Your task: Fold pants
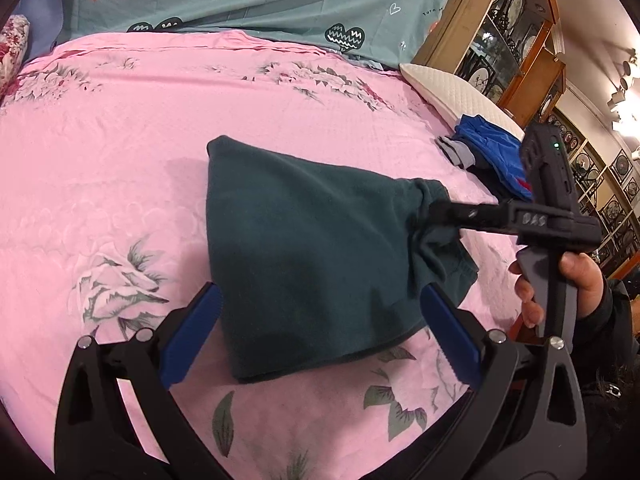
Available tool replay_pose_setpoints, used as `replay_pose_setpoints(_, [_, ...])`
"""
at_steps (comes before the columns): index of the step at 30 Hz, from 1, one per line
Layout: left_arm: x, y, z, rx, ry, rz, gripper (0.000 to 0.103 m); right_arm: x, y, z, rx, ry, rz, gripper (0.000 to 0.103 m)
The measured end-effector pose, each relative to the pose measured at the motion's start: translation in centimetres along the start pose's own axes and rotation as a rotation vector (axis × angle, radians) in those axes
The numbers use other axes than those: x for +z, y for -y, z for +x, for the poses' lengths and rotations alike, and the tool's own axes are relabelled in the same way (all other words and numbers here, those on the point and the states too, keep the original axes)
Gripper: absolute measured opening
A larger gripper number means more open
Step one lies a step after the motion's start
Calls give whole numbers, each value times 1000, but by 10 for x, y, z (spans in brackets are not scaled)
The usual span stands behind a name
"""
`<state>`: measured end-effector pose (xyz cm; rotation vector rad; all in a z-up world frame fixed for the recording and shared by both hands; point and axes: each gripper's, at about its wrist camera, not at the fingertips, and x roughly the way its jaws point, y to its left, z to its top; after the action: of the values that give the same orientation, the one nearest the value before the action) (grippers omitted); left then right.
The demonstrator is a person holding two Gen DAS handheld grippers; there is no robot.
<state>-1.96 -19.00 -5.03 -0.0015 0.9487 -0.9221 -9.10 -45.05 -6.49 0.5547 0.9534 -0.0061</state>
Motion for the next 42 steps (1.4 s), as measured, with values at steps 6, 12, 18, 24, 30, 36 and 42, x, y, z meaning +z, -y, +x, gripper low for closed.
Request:
replay_pose_setpoints(6, [-2,-3,3,-4,-14,-15,101,-10,-20,-4,-155,6,-301,28])
replay_pose_setpoints(12, [-1,-3,5,-3,-18,-17,101,-31,-52,-15,-370,91,-591,27])
replay_pose_setpoints(18, [-3,-6,2,3,-15,-18,101,-28,-58,-35,-379,214,-599,29])
replay_pose_setpoints(24, [-5,-3,4,2,-28,-4,101,-10,-6,-8,-328,52,-376,65])
replay_pose_setpoints(30, [-5,-3,7,6,-36,-4,101,-13,-29,-63,-273,218,-332,68])
replay_pose_setpoints(36, [-6,9,10,9,-50,44,101,-22,-44,-34,-66,37,-327,72])
replay_pose_setpoints(42, [-10,14,23,30,-113,83,101,-45,-27,-20,-169,-105,-340,72])
